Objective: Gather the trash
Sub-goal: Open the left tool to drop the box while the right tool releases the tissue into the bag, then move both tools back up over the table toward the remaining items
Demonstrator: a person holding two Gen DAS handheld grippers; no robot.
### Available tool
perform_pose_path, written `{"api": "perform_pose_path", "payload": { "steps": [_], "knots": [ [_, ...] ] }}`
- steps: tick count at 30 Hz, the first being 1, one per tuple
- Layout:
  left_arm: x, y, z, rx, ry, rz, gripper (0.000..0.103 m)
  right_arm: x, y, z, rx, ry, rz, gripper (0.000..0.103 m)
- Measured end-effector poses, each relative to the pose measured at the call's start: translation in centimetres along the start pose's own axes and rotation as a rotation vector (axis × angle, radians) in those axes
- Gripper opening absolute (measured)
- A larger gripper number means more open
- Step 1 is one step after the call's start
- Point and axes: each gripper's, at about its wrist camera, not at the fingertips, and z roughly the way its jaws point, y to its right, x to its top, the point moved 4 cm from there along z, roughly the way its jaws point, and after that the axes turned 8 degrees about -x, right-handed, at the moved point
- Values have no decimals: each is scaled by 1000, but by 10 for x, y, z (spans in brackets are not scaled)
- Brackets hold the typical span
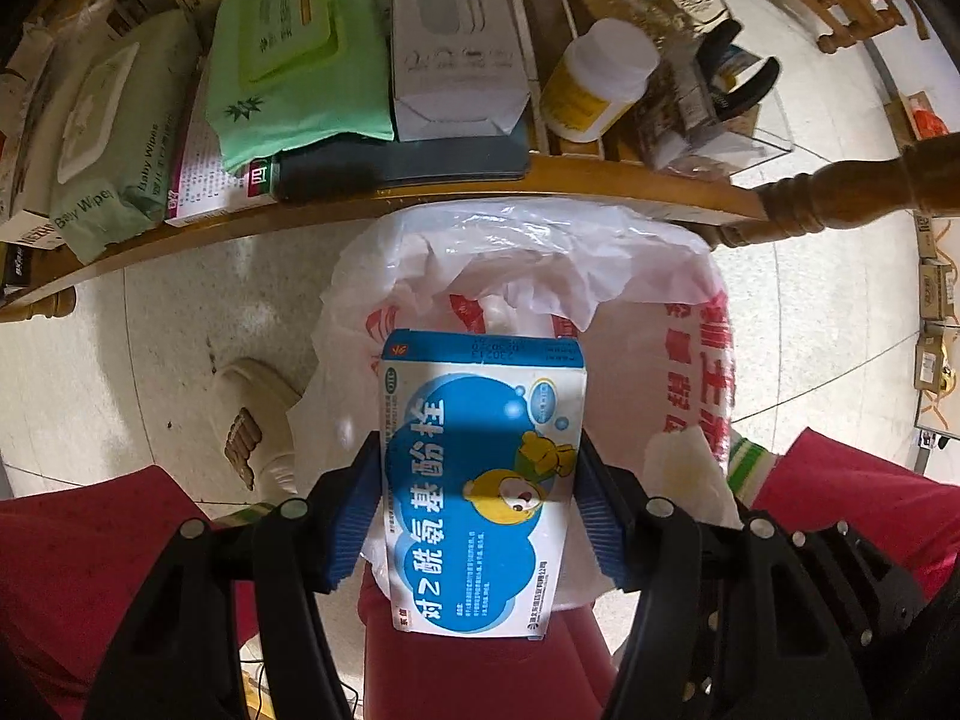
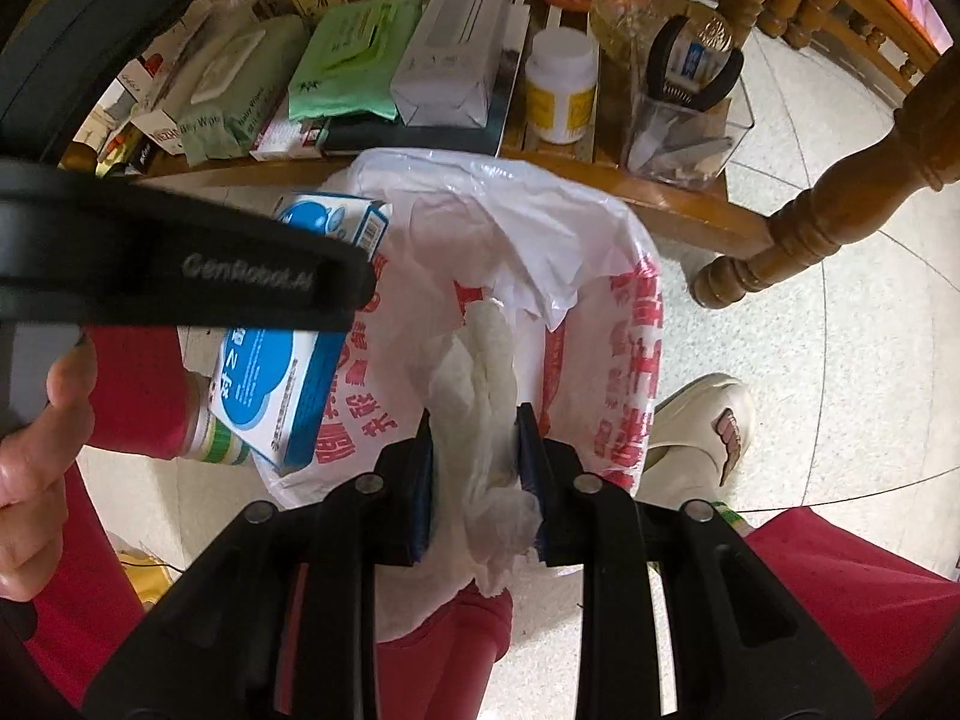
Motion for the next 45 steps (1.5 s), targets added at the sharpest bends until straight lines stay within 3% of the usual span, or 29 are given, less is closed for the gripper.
{"api": "perform_pose_path", "payload": {
  "steps": [5,7,9,10,29,33,39,41,45],
  "knots": [
    [4,-2,10,8,-28,-12,60,2,-1,8,29,-18,8,27],
    [6,-3,14,21,-45,-19,61,2,-2,10,40,-21,14,37],
    [6,-4,18,25,-58,-24,68,3,-2,11,43,-19,14,56],
    [6,-4,18,27,-61,-27,73,4,-2,11,40,-15,13,57],
    [-8,-12,-8,41,-27,-67,86,7,1,-9,62,19,39,65],
    [-30,-19,-32,25,-19,-103,87,6,5,-37,76,65,51,74],
    [-77,-25,-104,-5,60,-169,87,6,22,-121,134,187,76,81],
    [-85,-26,-135,-21,111,-189,87,11,30,-154,150,242,75,83],
    [-88,-29,-218,-14,293,-221,92,31,55,-235,137,399,65,90]
  ]
}}
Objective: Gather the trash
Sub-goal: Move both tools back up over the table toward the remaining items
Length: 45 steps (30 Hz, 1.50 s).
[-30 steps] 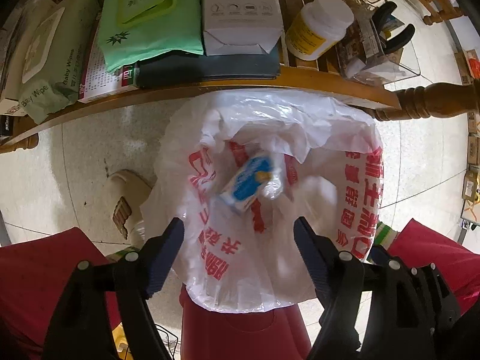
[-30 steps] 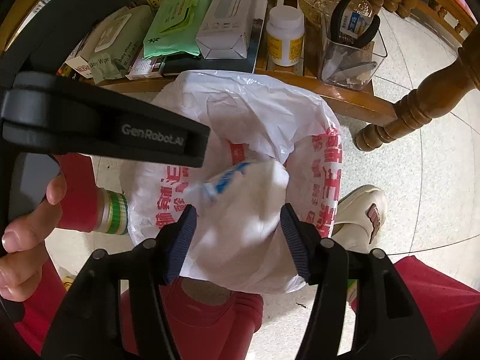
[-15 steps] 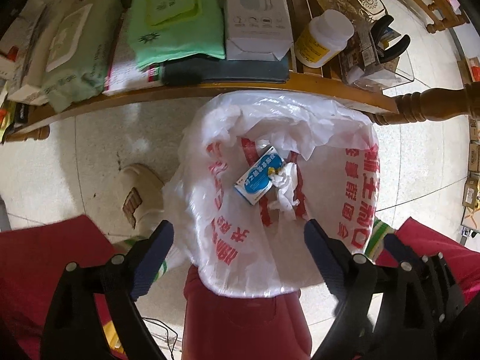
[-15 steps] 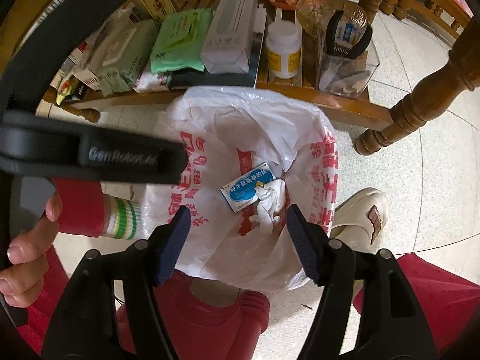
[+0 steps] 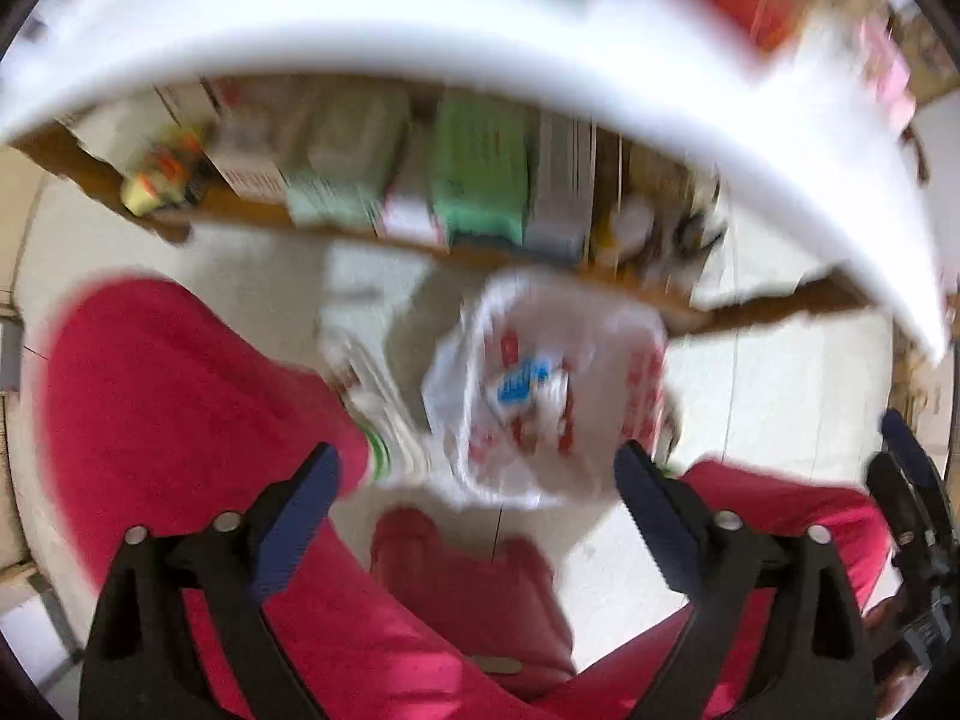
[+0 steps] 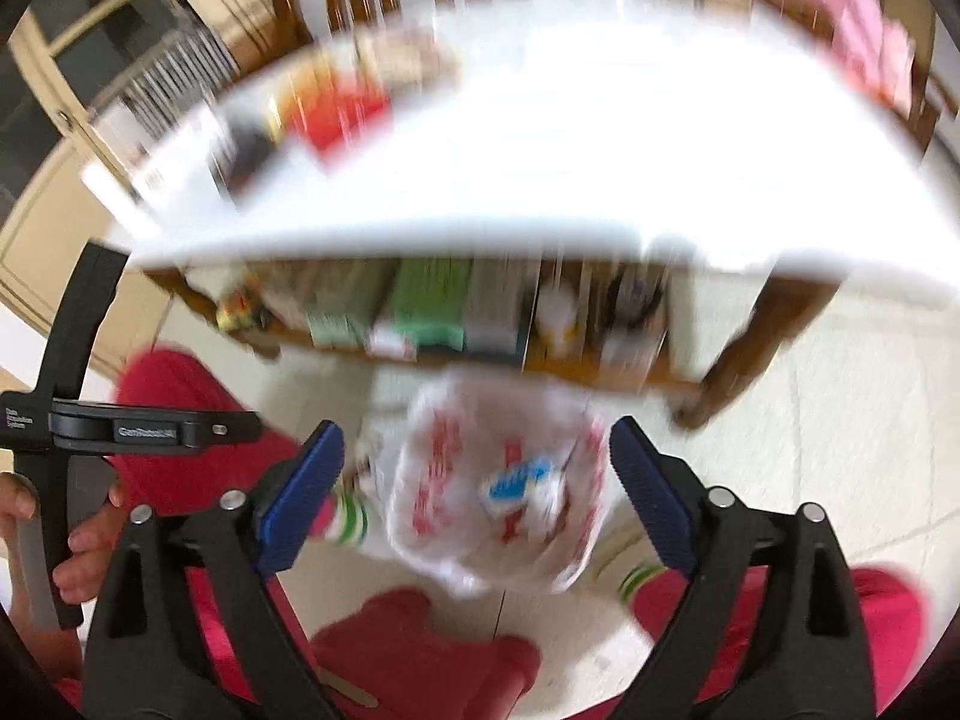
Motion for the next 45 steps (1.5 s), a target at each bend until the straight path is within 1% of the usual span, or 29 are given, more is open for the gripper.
{"api": "perform_pose_path", "payload": {
  "steps": [1,2,4,5,7,9,11,13,16,18,20,25,29,32,39,45],
  "knots": [
    [9,1,-26,6,57,-1,92,12,3,-15,-2,36,-3,91],
    [15,2,-40,7,88,0,92,26,6,-31,-2,75,-7,93],
    [32,3,-81,11,171,-2,95,56,13,-66,-9,165,-17,94],
    [39,3,-97,9,195,-5,95,72,16,-86,-14,221,-31,95],
    [52,4,-128,-5,231,-16,95,94,20,-113,-38,302,-61,96],
    [65,4,-152,-50,252,-42,95,116,26,-139,-87,386,-99,96],
    [75,2,-168,-71,262,-79,95,133,32,-156,-125,437,-131,96],
    [83,2,-184,-60,278,-114,95,149,37,-168,-146,463,-157,96],
    [93,3,-200,-45,306,-139,95,168,43,-175,-132,474,-184,96],
    [99,7,-206,-21,325,-151,95,179,46,-177,-117,473,-208,96],
    [103,8,-208,-12,321,-153,95,189,46,-178,-111,471,-230,96],
    [112,20,-205,-38,300,-153,95,210,37,-168,-100,468,-297,96],
    [120,29,-197,4,321,-142,95,219,31,-153,-99,456,-340,96],
    [126,33,-182,5,310,-156,95,223,30,-136,-99,432,-367,96],
    [139,32,-136,-39,240,-216,95,227,29,-105,-109,396,-400,96],
    [146,27,-108,-36,218,-259,95,223,28,-76,-110,349,-427,96]
  ]
}}
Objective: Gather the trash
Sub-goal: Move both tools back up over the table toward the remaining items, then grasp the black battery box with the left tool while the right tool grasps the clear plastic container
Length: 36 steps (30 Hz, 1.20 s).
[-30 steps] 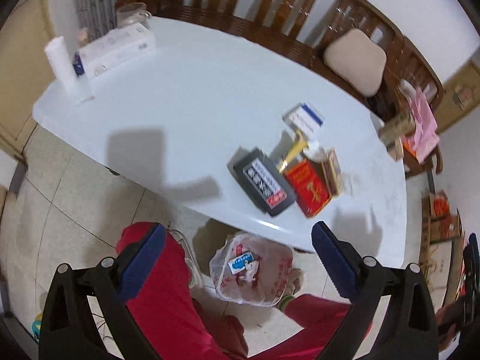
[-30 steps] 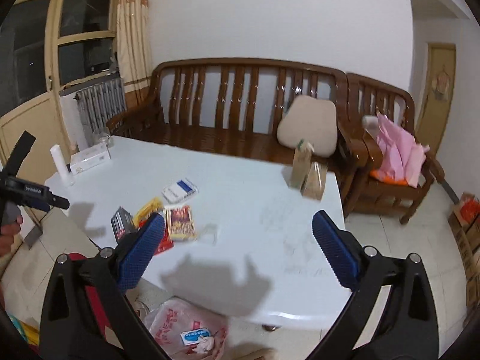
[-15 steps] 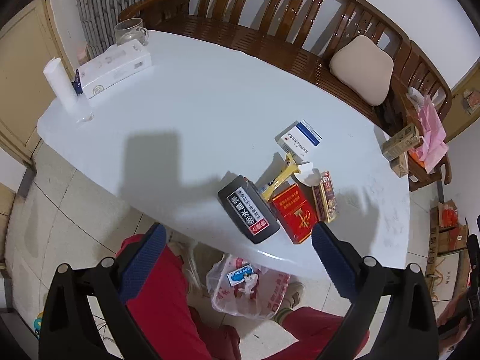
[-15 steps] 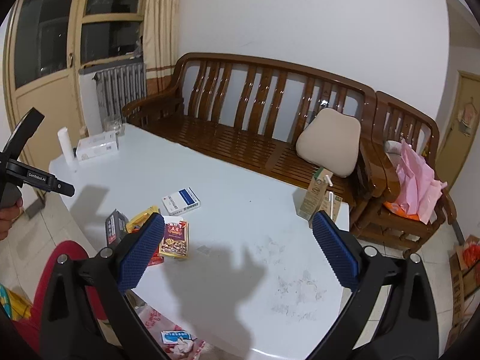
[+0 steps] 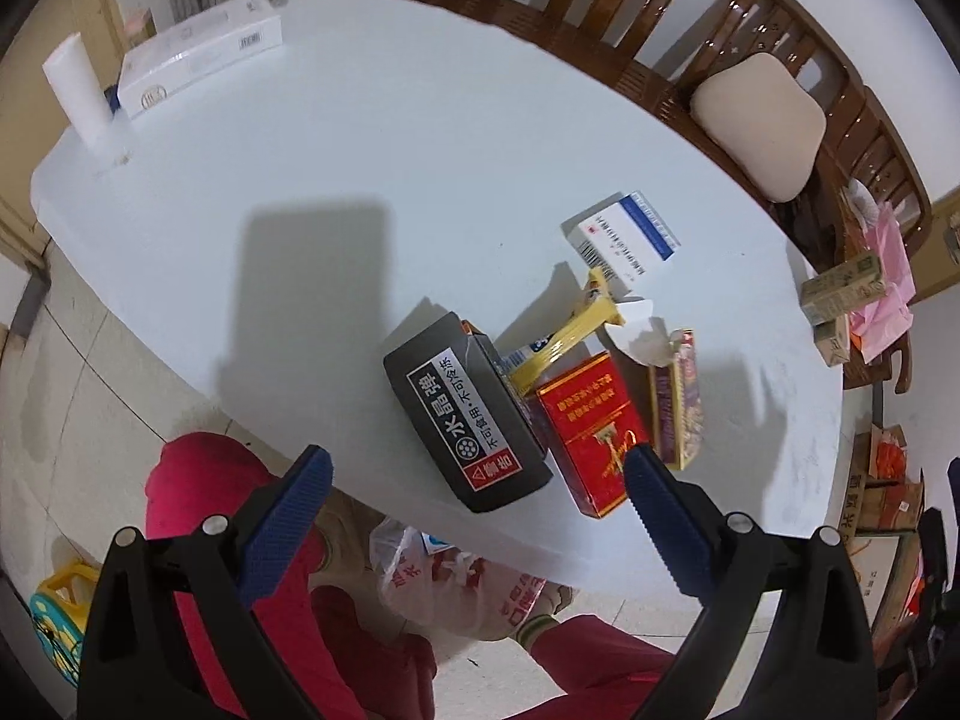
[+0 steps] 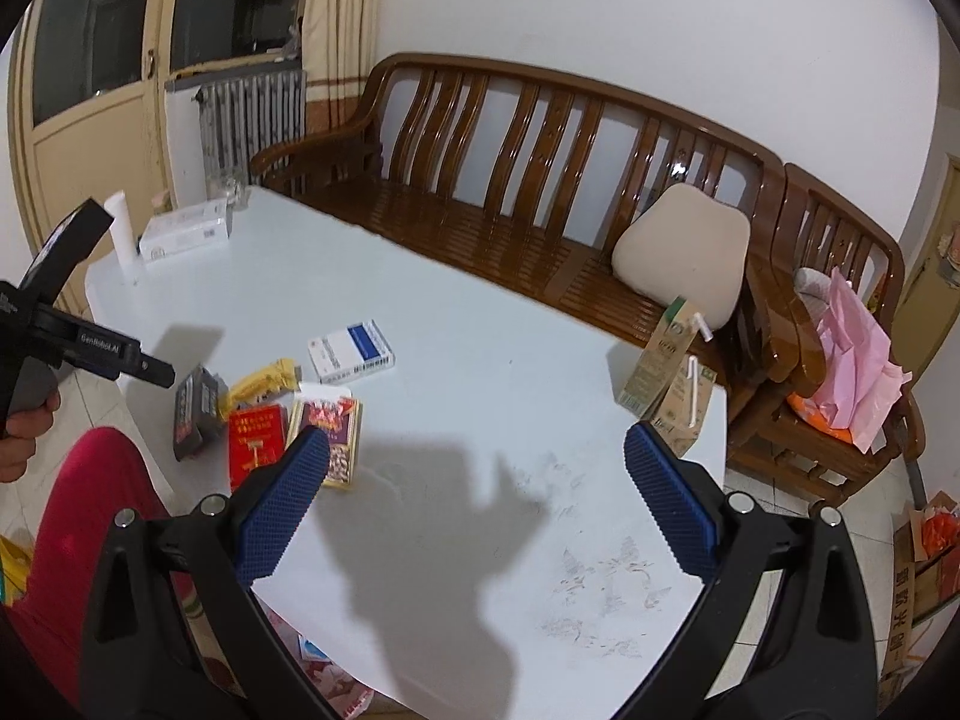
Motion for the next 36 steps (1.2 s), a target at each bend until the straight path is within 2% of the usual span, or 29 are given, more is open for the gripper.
{"api": "perform_pose_path", "payload": {
  "steps": [6,12,19,22,29,32,36],
  "knots": [
    [0,-15,18,-26,16,-103,95,-20,-18,34,18,-57,-41,96],
    [0,-26,35,-27,20,-145,95,-45,-36,73,20,-114,-89,96],
    [0,-34,48,-61,27,-166,95,-62,-47,108,20,-156,-113,95],
    [1,-36,54,-77,28,-179,95,-67,-49,122,22,-177,-117,90],
    [1,-46,56,-95,46,-203,95,-73,-58,146,42,-196,-104,88],
    [1,-49,55,-92,67,-210,95,-74,-62,156,50,-208,-104,75],
    [2,-52,53,-101,81,-219,95,-73,-63,163,68,-217,-79,75]
  ]
}}
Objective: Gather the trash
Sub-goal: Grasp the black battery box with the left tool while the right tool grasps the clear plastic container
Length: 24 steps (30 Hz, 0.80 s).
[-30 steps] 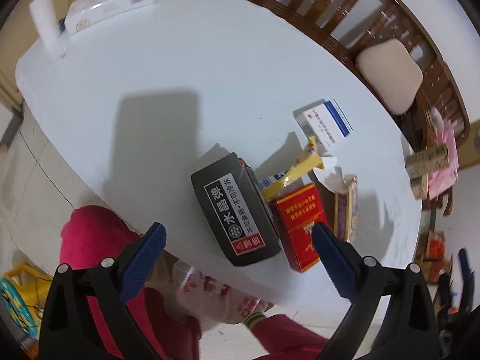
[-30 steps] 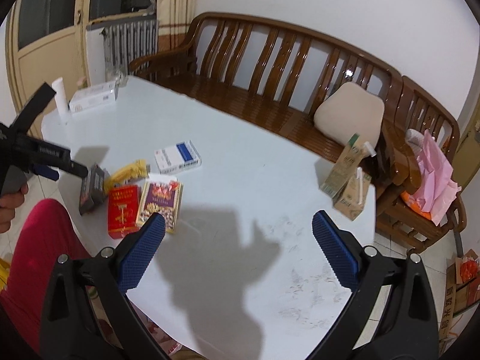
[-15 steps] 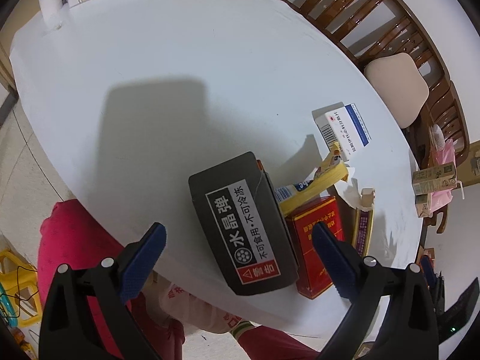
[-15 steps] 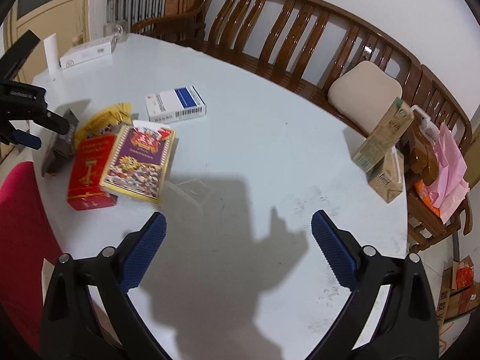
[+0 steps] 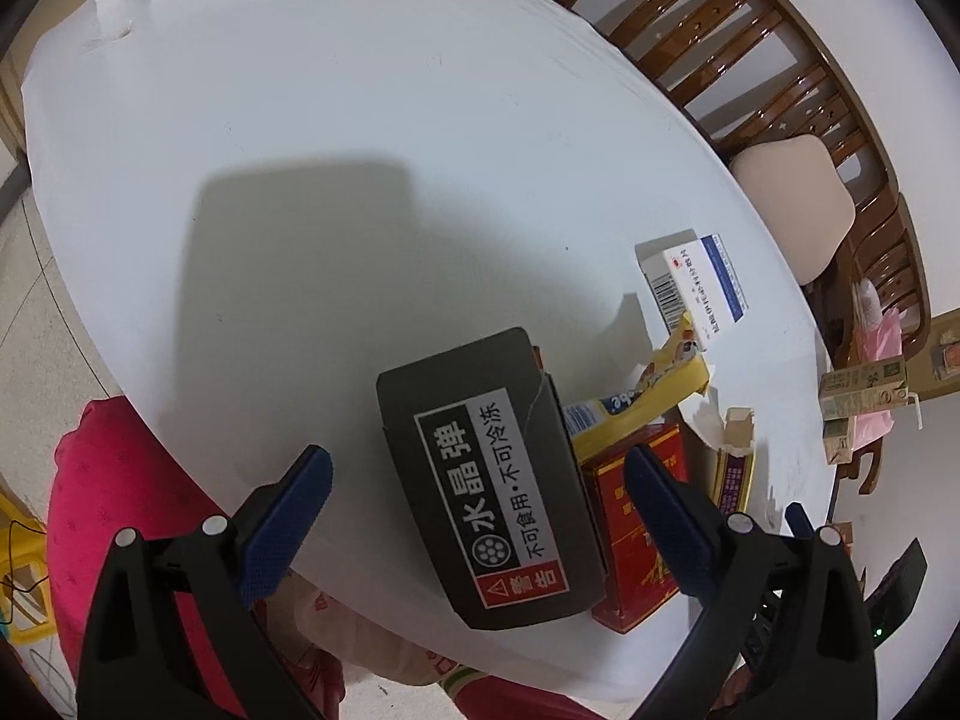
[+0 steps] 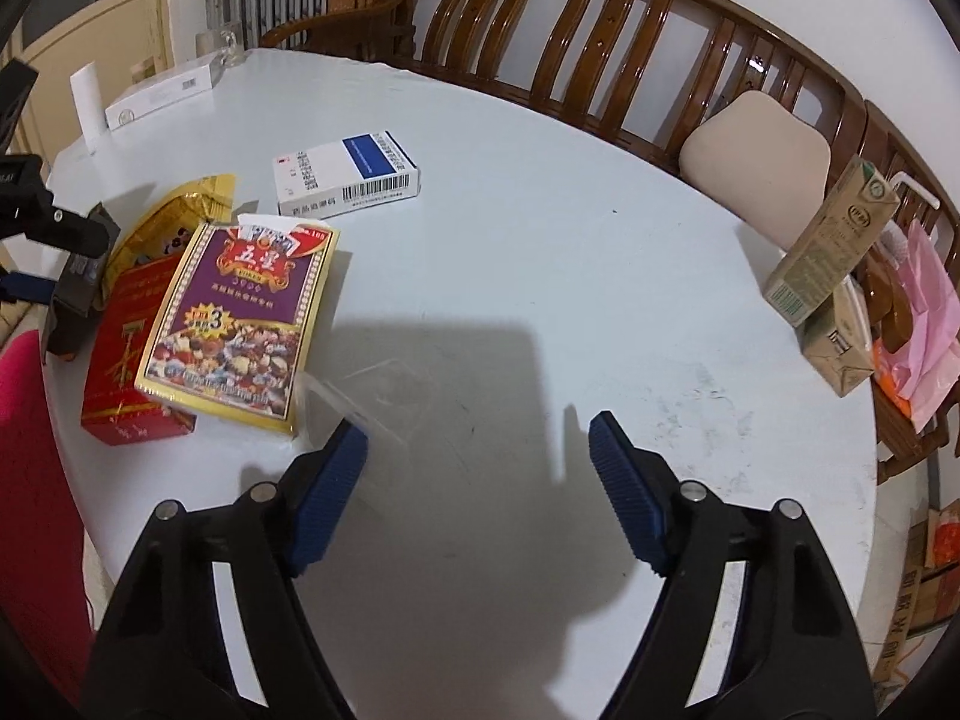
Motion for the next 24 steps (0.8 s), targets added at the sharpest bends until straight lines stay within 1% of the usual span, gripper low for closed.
{"api": "perform_pose_path", "payload": {
  "steps": [3,5,8,11,13,14,15,16,18,20,22,24],
  "knots": [
    [0,2,1,5,11,17,95,3,2,2,4,1,9,74],
    [1,6,3,13,12,34,94,4,1,4,14,1,12,70],
    [2,11,5,4,13,44,88,6,0,4,22,6,11,64],
    [3,13,7,-6,6,41,87,5,-1,4,32,9,13,54],
    [4,14,8,-14,8,35,87,5,0,4,42,9,22,50],
    [5,14,8,-17,9,31,86,5,0,4,45,10,23,45],
    [5,13,7,-16,11,28,81,5,0,4,47,10,24,39],
    [6,13,6,-19,8,23,75,5,0,4,49,10,26,36],
    [7,14,8,-23,5,15,71,5,0,4,54,9,27,32],
    [8,15,8,-24,5,9,69,4,-1,4,59,9,25,28],
    [8,12,7,-23,7,6,63,3,-3,3,55,10,21,22],
    [7,11,7,-37,3,-2,59,3,-4,2,53,9,18,11]
  ]
}}
